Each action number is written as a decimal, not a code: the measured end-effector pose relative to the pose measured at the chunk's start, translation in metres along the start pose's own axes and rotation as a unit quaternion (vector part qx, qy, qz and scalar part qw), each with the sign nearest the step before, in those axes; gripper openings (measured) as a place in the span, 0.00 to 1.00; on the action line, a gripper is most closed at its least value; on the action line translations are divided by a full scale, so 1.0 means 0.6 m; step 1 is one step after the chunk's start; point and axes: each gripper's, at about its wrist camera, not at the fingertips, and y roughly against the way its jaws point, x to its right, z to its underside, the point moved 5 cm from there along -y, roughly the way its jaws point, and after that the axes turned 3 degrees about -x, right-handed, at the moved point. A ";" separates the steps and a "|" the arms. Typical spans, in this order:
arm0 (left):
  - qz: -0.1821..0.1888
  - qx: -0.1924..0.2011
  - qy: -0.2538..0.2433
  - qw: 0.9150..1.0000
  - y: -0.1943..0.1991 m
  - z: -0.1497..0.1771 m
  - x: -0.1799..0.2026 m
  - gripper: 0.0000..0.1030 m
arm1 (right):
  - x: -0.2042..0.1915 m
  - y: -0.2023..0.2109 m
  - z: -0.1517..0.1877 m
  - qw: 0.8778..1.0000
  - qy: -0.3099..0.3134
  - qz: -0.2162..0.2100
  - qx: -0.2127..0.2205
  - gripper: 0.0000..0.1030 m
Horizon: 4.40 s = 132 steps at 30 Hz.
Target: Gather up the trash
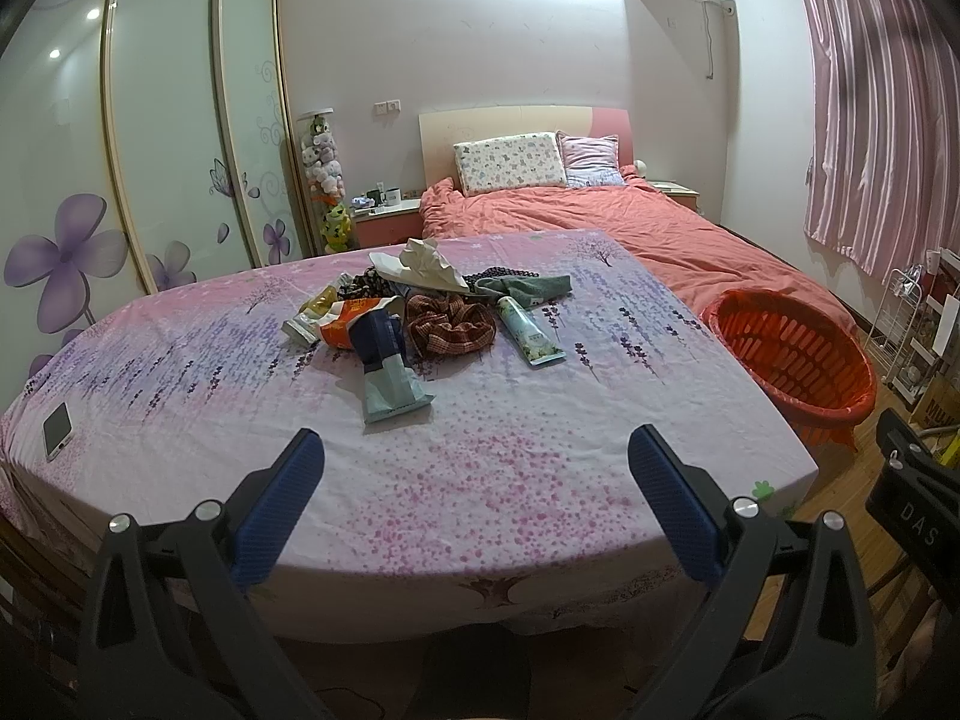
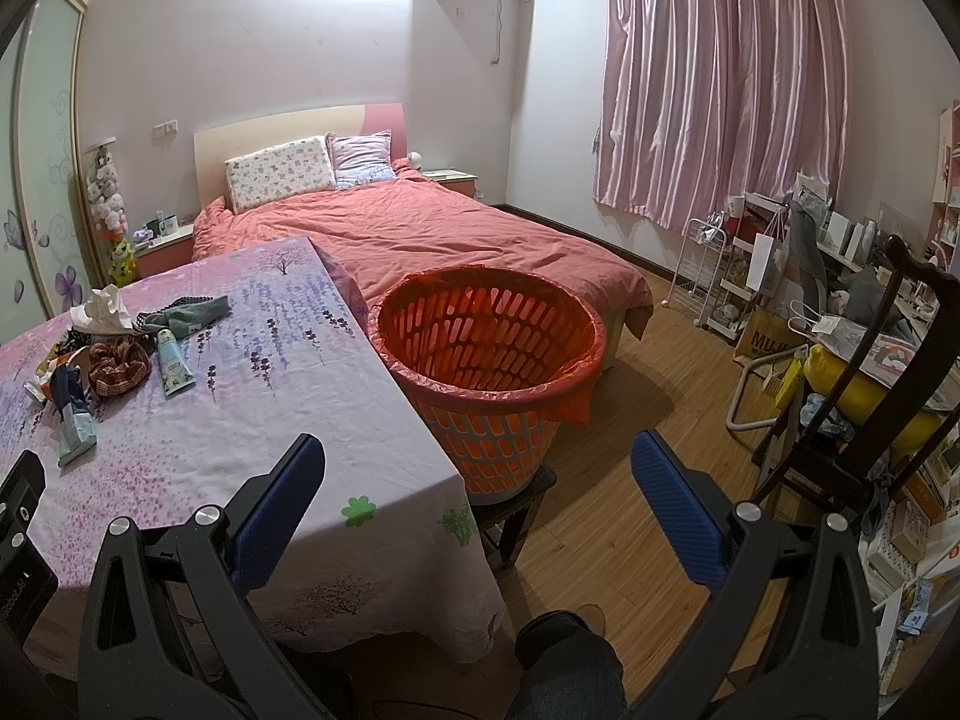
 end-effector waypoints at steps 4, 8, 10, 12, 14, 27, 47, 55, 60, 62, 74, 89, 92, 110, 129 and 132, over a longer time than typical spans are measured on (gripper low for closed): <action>0.000 0.000 0.000 1.000 0.000 0.000 0.000 0.96 | 0.000 0.000 0.000 1.000 0.000 0.000 0.000 0.98; 0.000 0.000 0.000 1.000 0.000 0.000 0.000 0.96 | 0.001 0.000 0.000 1.000 0.000 0.000 0.000 0.98; 0.000 0.000 0.000 1.000 0.000 0.000 0.000 0.96 | 0.001 0.000 0.001 1.000 0.000 0.000 0.000 0.98; 0.000 0.000 0.000 1.000 0.000 0.000 0.000 0.96 | 0.001 0.000 0.001 1.000 0.000 0.000 -0.001 0.98; 0.000 0.000 0.000 1.000 0.000 0.000 0.000 0.96 | 0.001 0.000 0.001 1.000 0.000 0.000 -0.001 0.98; 0.000 -0.001 0.000 1.000 0.000 0.000 0.000 0.96 | 0.000 -0.001 0.002 1.000 0.000 -0.001 -0.001 0.98; -0.002 -0.017 0.007 1.000 -0.030 0.003 -0.008 0.96 | -0.022 -0.026 0.000 1.000 0.010 -0.010 -0.013 0.98; 0.008 -0.069 0.046 0.997 -0.099 0.008 -0.067 0.96 | -0.074 -0.061 -0.005 0.997 0.026 -0.056 -0.046 0.98; 0.004 -0.094 0.079 0.992 -0.147 0.009 -0.126 0.96 | -0.129 -0.098 -0.011 0.988 0.046 -0.126 -0.080 0.98; -0.001 -0.098 0.095 0.991 -0.165 0.007 -0.152 0.96 | -0.142 -0.107 -0.014 0.984 0.053 -0.143 -0.087 0.98; 0.007 -0.099 0.101 0.990 -0.262 -0.034 -0.203 0.93 | -0.286 -0.178 -0.059 0.963 0.111 -0.220 -0.109 0.79; 0.036 -0.125 0.097 0.987 -0.339 -0.058 -0.185 0.76 | -0.444 -0.279 -0.059 0.926 0.156 -0.296 -0.176 0.38; 0.043 -0.130 0.094 0.986 -0.349 -0.058 -0.177 0.70 | -0.447 -0.275 -0.056 0.926 0.167 -0.293 -0.166 0.34; 0.065 -0.144 0.096 0.983 -0.375 -0.058 -0.169 0.40 | -0.433 -0.264 -0.049 0.929 0.157 -0.297 -0.158 0.30; 0.078 -0.107 0.078 0.988 -0.307 -0.085 -0.152 0.40 | -0.389 -0.243 -0.042 0.932 0.152 -0.299 -0.141 0.29; 0.078 -0.108 0.078 0.988 -0.309 -0.084 -0.153 0.40 | -0.393 -0.245 -0.042 0.933 0.156 -0.293 -0.137 0.37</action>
